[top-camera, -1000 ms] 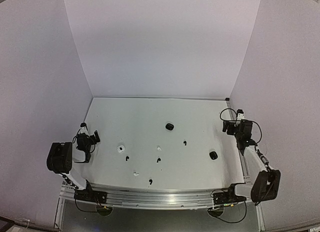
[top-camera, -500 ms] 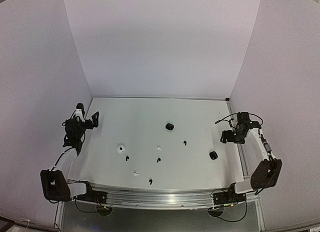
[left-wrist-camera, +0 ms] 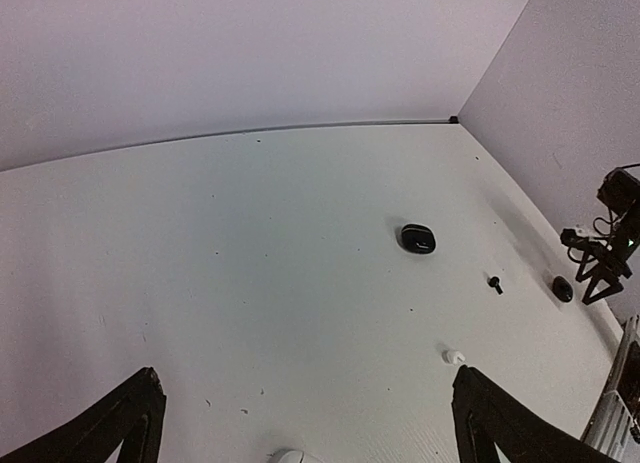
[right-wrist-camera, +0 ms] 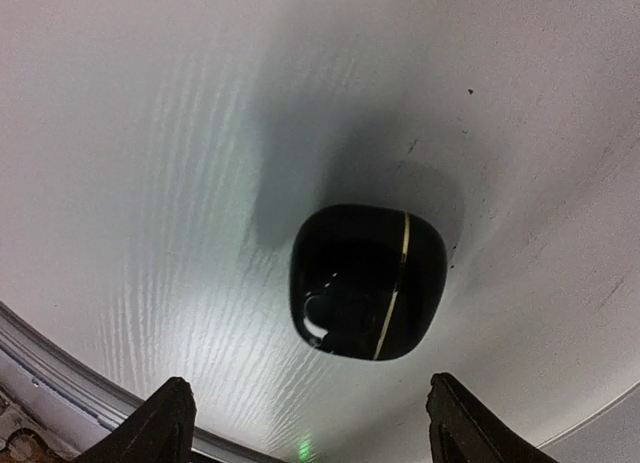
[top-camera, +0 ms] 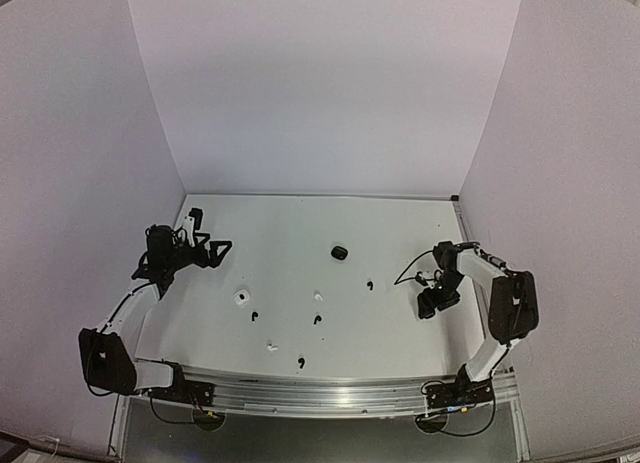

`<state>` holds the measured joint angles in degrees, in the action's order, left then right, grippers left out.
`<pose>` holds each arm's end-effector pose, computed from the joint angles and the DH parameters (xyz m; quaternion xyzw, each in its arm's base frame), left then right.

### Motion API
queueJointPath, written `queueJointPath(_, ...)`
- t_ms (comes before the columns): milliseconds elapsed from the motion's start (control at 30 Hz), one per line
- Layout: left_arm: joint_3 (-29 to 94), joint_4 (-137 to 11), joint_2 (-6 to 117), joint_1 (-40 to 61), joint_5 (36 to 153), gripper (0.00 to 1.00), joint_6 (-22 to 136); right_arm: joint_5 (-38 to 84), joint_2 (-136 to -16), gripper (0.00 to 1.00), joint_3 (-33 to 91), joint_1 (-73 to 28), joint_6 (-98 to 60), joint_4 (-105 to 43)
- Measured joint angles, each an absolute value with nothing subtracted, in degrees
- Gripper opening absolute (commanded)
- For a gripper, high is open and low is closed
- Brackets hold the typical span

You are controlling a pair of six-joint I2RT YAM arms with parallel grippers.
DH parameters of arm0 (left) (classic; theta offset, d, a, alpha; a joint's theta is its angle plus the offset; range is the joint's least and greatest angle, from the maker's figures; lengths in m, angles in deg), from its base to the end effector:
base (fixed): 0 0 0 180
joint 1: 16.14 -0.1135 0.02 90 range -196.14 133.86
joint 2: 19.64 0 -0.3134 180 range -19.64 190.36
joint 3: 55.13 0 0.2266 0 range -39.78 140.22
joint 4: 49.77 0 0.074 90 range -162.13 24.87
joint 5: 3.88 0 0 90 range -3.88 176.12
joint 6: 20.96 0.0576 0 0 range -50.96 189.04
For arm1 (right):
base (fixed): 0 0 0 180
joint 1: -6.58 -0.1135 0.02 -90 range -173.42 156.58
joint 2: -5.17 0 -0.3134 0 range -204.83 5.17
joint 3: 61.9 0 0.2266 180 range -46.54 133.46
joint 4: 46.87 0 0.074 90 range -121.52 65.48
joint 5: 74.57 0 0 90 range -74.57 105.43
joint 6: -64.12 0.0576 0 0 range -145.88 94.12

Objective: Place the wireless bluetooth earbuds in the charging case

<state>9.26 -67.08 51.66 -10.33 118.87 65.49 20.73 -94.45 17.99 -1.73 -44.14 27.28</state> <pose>0.2517 -0.0569 0.3329 0.1690 0.8025 -0.2785 0.4999 0.2731 0.0453 0.2149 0.2279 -0.9720 -0.0490 0.0297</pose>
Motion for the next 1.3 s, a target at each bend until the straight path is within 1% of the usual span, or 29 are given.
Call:
queueJointPath(100, 9.3, -67.9, 51.3, -10.2, 119.4, 1.00, 65.9, 18.1, -97.4, 0.73, 18.0, -1.7, -43.0, 26.2)
queueJointPath(167, 9.3, -68.2, 51.2, -10.2, 119.6, 0.99, 66.0, 16.6, -97.9, 0.71, 18.0, -1.7, -42.2, 25.7)
queueJointPath(267, 9.3, -68.2, 51.2, -10.2, 119.7, 0.99, 66.1, 15.3, -98.2, 0.61, 17.9, -1.7, -41.2, 24.4)
queueJointPath(333, 9.3, -68.3, 51.2, -10.2, 119.7, 0.99, 66.3, 15.0, -99.0, 0.58, 17.5, -1.7, -40.5, 23.2)
queueJointPath(533, 9.3, -68.4, 51.2, -10.2, 119.9, 0.99, 67.6, 14.0, -100.6, 0.55, 16.9, -1.7, -39.7, 22.0)
queueJointPath(867, 9.3, -68.8, 51.2, -10.2, 120.7, 1.00, 69.0, 13.9, -100.7, 0.58, 16.9, -1.7, -40.3, 21.6)
queueJointPath(1033, 9.3, -68.8, 51.3, -10.2, 121.1, 1.00, 69.7, 13.9, -100.8, 0.55, 17.3, -1.7, -42.4, 21.4)
queueJointPath(1100, 9.3, -68.7, 51.3, -10.2, 121.3, 0.99, 69.9, 14.0, -101.0, 0.52, 17.6, -1.7, -43.2, 21.1)
queueJointPath(1300, 9.3, -68.8, 51.5, -10.2, 122.1, 1.00, 70.7, 15.0, -101.5, 0.32, 18.7, -1.8, -44.6, 20.3)
